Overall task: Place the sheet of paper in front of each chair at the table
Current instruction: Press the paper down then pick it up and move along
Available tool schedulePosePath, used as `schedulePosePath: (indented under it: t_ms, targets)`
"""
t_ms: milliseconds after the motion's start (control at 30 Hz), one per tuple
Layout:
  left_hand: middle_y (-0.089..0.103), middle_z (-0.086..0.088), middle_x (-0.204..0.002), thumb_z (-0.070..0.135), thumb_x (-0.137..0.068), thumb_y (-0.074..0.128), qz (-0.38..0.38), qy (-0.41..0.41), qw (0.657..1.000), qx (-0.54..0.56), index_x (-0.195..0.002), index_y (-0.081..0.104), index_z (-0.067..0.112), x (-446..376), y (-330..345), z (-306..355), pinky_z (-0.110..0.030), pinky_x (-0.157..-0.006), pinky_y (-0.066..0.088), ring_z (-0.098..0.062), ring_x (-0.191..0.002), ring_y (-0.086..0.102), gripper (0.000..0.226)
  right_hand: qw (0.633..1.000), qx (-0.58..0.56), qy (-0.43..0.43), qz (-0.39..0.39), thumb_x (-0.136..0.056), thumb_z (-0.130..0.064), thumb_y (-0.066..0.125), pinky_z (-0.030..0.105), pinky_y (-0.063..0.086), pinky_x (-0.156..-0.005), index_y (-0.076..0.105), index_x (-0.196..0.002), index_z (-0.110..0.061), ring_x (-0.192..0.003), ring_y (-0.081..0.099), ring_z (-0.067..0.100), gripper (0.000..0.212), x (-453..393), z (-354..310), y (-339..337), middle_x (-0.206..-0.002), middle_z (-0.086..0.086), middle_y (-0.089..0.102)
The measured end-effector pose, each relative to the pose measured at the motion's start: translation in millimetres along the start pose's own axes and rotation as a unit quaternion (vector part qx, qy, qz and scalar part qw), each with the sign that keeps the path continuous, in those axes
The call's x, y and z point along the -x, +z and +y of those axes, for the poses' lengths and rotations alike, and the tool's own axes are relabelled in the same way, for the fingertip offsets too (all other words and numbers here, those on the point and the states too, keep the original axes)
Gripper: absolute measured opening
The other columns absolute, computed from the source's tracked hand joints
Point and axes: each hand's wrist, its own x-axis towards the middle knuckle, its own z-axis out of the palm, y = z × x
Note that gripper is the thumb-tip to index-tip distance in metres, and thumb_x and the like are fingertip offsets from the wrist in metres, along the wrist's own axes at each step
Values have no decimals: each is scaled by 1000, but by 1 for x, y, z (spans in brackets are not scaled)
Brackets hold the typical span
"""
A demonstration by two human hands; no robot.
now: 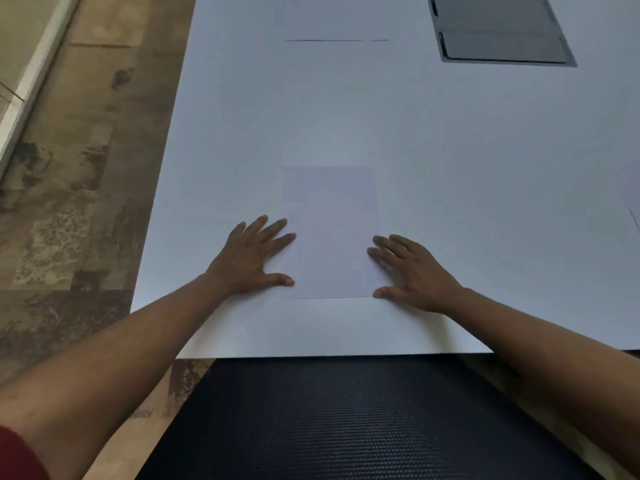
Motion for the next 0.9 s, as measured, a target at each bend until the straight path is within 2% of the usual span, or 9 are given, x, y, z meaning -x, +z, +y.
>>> schedulePosePath:
  t_ms: [267, 400, 500, 633, 900]
  targets:
    - [17, 13, -180, 112, -64, 10, 12, -7, 1000, 2, -167, 30, 44, -9, -9, 1, -57, -129, 16, -27, -167, 15, 125, 1000, 2, 10, 3, -83, -86, 42, 45, 26, -129, 38, -163, -27, -160, 27, 26, 99, -9, 0, -7, -175, -3, 26]
    - [23, 9, -179, 113, -63, 12, 15, 1, 1000, -2, -167, 36, 41, -10, -14, 1, -57, -127, 20, -29, -165, 21, 128, 1000, 17, -5, 6, -84, -94, 33, 49, 30, -127, 43, -161, -22, -157, 35, 31, 106, -11, 3, -5, -173, 3, 34]
    - [30, 5, -177, 111, -67, 17, 31, 10, 999, 1, -165, 42, 37, -6, -8, 0, -57, -125, 24, -32, -164, 26, 126, 1000, 0, 5, 5, -83, -86, 45, 47, 28, -129, 42, -161, -24, -157, 33, 30, 100, -8, -1, -2, -173, 1, 32]
    - [31, 5, -177, 111, -67, 18, 35, 9, 999, 9, -164, 43, 35, -3, -7, 2, -57, -126, 22, -32, -164, 26, 126, 1000, -5, -5, 16, -82, -85, 47, 50, 30, -127, 44, -160, -23, -156, 33, 31, 99, -6, 0, -2, -173, 1, 34]
    - [30, 6, -177, 111, -67, 18, 34, 5, 999, 16, -164, 43, 36, -2, -10, 4, -57, -125, 21, -32, -164, 25, 125, 999, -27, 4, 25, -79, -84, 48, 47, 28, -128, 47, -159, -22, -157, 33, 31, 101, -5, -3, -3, -172, 1, 34]
